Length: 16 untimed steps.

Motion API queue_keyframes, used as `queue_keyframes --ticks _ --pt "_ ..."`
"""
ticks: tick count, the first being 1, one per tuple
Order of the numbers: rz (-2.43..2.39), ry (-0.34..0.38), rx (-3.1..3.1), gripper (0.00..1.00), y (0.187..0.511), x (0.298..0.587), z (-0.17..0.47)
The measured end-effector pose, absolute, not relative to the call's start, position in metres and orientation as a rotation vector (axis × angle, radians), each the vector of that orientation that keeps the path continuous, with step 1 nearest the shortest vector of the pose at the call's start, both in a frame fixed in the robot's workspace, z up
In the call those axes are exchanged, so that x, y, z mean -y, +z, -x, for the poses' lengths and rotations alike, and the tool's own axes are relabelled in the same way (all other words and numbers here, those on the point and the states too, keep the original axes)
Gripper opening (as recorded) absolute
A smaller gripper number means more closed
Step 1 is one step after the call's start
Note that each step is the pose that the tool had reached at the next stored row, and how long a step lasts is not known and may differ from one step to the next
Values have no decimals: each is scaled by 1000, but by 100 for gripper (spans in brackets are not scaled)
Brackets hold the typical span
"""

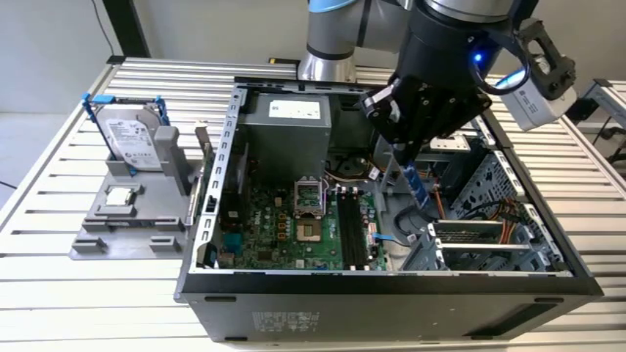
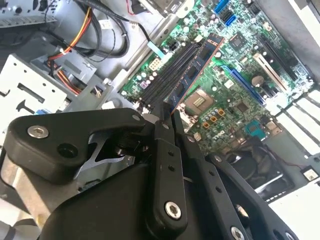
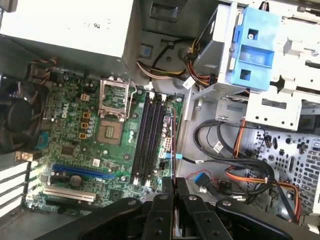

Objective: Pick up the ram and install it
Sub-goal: 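Insert the ram into the slot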

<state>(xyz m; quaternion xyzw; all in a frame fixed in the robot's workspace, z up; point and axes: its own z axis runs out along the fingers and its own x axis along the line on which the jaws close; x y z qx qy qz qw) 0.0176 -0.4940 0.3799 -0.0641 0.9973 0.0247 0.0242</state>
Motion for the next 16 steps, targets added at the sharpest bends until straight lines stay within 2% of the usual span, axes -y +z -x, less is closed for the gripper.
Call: queue_keyframes --ticks 16 --pt "79 73 -3084 0 365 479 -8"
